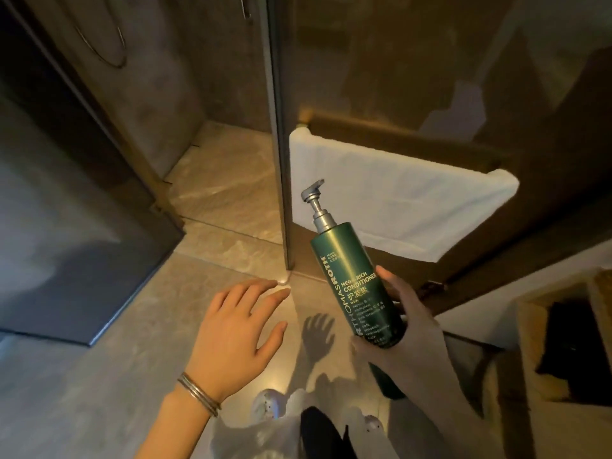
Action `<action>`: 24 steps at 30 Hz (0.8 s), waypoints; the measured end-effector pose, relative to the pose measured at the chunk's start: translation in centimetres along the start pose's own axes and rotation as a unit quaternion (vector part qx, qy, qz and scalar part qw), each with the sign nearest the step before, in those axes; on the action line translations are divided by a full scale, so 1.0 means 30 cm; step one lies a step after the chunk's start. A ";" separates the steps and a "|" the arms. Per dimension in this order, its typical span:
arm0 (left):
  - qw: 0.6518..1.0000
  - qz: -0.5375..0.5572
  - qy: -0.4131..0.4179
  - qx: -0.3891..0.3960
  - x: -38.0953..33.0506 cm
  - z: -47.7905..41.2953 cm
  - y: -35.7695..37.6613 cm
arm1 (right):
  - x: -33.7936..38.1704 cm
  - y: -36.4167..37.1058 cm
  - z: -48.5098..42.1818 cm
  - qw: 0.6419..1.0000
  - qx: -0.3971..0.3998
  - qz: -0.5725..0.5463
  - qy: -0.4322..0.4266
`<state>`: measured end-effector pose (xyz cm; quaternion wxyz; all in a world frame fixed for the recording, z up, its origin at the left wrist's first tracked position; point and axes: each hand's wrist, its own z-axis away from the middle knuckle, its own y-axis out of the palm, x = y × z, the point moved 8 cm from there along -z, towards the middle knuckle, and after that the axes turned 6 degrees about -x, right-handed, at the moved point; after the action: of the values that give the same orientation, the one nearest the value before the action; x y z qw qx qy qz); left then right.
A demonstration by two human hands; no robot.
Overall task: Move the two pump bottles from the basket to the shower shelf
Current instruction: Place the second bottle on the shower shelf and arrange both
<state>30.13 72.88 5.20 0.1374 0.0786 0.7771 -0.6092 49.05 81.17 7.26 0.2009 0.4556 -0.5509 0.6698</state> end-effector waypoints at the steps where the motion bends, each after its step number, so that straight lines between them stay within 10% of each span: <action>1: 1.000 -0.005 -0.002 0.001 0.052 0.011 -0.014 | 0.026 0.052 -0.011 1.000 0.010 0.003 -0.001; 24: 0.992 -0.057 -0.074 -0.091 0.681 0.005 -0.271 | 0.417 0.690 -0.368 0.992 0.088 -0.019 -0.091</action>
<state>8.39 69.82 6.37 0.1665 -0.0236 0.8199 -0.5472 22.49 81.97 6.41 0.1219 0.5411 -0.4973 0.6671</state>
